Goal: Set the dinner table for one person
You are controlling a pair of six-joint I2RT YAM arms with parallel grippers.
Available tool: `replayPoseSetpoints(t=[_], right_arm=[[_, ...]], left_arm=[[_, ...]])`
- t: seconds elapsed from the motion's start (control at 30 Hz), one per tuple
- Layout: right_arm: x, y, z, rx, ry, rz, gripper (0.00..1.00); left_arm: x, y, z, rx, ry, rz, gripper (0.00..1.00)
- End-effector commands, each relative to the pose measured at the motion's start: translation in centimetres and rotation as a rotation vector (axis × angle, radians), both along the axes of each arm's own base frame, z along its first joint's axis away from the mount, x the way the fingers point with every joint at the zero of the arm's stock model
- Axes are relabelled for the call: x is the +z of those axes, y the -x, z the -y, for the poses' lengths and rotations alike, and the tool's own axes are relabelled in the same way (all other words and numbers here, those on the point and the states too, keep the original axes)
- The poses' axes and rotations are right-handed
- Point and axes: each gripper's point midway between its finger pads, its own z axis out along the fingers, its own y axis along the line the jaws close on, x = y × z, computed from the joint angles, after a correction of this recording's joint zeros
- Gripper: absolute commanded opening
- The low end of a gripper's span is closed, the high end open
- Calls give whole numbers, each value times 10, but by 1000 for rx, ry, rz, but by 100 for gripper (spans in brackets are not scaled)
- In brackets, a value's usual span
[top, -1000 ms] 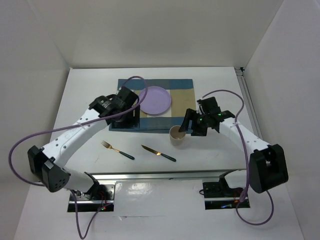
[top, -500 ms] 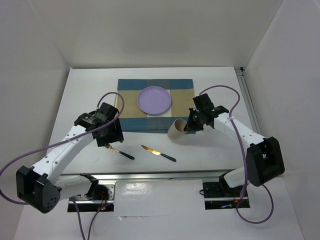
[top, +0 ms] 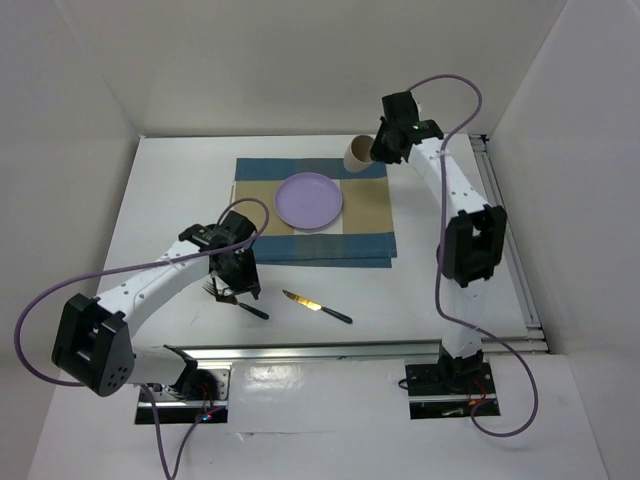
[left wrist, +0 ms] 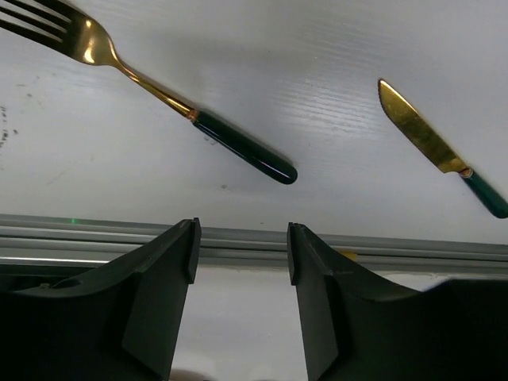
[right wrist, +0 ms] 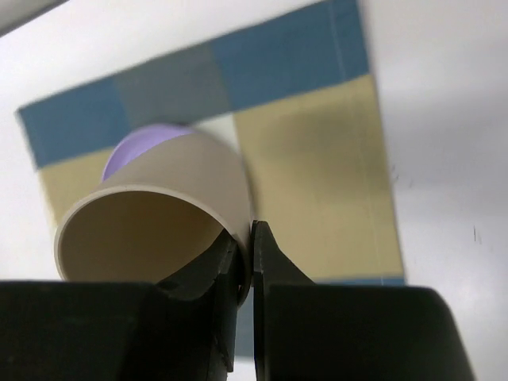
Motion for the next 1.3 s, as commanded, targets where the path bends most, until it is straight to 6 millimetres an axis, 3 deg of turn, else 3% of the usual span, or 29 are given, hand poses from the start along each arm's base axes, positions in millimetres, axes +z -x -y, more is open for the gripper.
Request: replayPoseSetpoints(t=[0.0,0.03,0.07,0.1,0.13,0.23,0.4,0.67,0.73,0.77,0.83,0.9,0.93,1.0,1.07,1.13,1.23,1.27], right_arm=[[-33,-27,18,-77,66,-72,0],[-24,-38,21,-95,50,-47,0],[-28,-44,19,-96,49,-45,0],[-46,-51,24,-114,53,-79,0],[-41,-58,30,-130,54,-63,0],[-53,-70,35,-154,53,-58,0],[-78,-80,47,-174,73,-75,0],[-113,-89,46,-173,86,-119,0],[-106,-92,45,-173,83,-108,0],[-114,-92,45,-166,93,-120,0],[-110,-94,45,-166,90,-110,0],[-109,-95,43,-153,86,-103,11],[-107,-98,43,-146,90,-93,31],[-106,-99,40,-138,79,-84,44],[-86,-101,38,-132,60,-45,64],[-72,-102,31,-111,52,-13,73],[-31,-101,27,-96,18,62,81],[-31,-101,27,-96,18,63,82]], left_arm=[[-2,0,19,27,57,-18,66],[-4,0,18,27,53,-26,68],[-6,0,19,36,50,-35,75],[-9,2,21,39,45,-50,80],[-9,2,21,39,45,-50,85],[-27,14,17,59,17,-108,100],[-38,12,12,101,-13,-94,100],[-55,6,15,110,-24,-116,100],[-59,7,15,111,-35,-133,100],[-59,7,15,111,-35,-133,100],[-57,6,14,123,-36,-121,100],[-57,5,12,132,-36,-121,100],[-57,3,10,141,-35,-121,100],[-60,6,9,141,-40,-129,100],[-63,7,8,149,-36,-140,100],[-63,4,9,149,-30,-131,100],[-66,3,10,149,-30,-131,100],[-68,4,10,149,-35,-139,100]])
